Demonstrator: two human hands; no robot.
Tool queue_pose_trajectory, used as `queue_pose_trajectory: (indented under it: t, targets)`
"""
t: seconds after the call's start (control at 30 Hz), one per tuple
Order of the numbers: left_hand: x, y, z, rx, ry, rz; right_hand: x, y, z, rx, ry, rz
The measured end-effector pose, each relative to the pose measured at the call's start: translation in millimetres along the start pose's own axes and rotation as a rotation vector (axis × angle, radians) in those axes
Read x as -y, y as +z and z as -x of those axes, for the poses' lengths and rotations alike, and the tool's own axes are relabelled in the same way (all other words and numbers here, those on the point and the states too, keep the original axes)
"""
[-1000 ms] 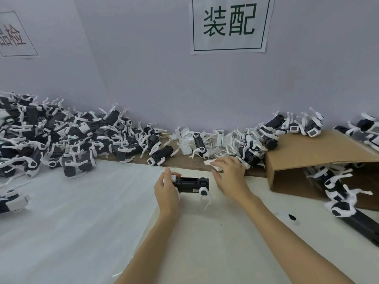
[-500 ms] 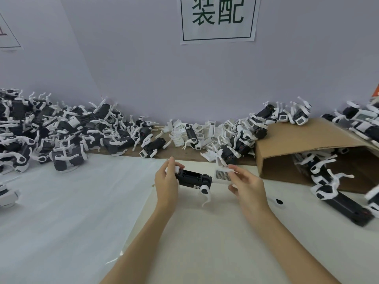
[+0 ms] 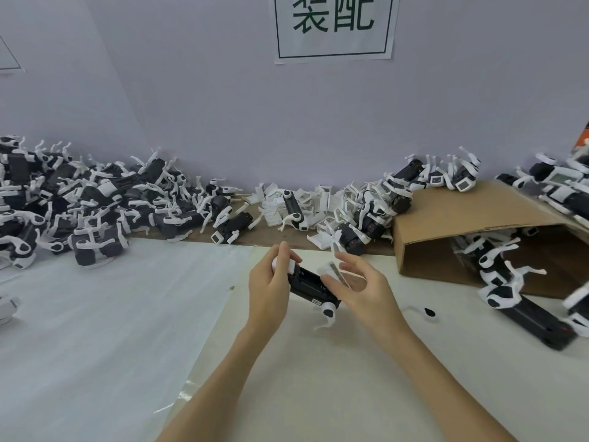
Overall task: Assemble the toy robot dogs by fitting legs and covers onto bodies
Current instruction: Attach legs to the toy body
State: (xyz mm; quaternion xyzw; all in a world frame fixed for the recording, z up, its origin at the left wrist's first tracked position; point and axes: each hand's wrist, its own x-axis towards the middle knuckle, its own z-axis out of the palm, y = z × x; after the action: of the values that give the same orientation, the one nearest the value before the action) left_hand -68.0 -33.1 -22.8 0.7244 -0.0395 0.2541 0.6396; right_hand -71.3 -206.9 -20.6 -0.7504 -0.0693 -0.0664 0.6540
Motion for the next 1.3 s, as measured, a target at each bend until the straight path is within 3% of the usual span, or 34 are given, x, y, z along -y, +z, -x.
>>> queue_pose_trajectory:
  t: [0.1,0.23,0.43,0.57,0.7,0.87,1.03,1.2,1.3]
  targets:
    - [-0.3,-0.1,-0.7,-0.005,-0.009,-0.019,1.6,-2.5,-1.4,0.022,-0.01,-0.011]
    - [0.9,0.3,-1.3,-0.019,-0.039,-0.018,-1.5,-5.4,0.2,0.099,-0.099,0.15]
    - [0.3,2.9,-0.2,0.049,-0.082,0.025,-5.8,6.3,7.8,0.024,-0.444,0.405]
    - [0.6,2.6,-1.6,0.06,-0.117,0.031,-10.1,18.5,15.3,0.058,-0.565,0.662]
    - [-3.5,-1.1,-4.0,0.137,-0.167,0.048,-10.1,21.8,15.8,-0.017,-0.657,0.852]
    - [-7.8,-10.2,-6.2,0.402,-0.167,0.013,-9.9,16.5,13.7,-0.047,-0.67,0.786]
    - [-4.6,-0.7,-2.6,0.303,-0.139,0.013,-10.0,12.7,11.9,-0.104,-0.596,0.714]
    - [-3.1,0.6,-4.8,0.243,-0.163,-0.045,-6.4,10.9,7.7,-0.226,-0.711,0.783]
    - [-2.6,1.4,-5.2,0.23,-0.188,-0.043,-10.0,10.4,6.8,-0.157,-0.668,0.758]
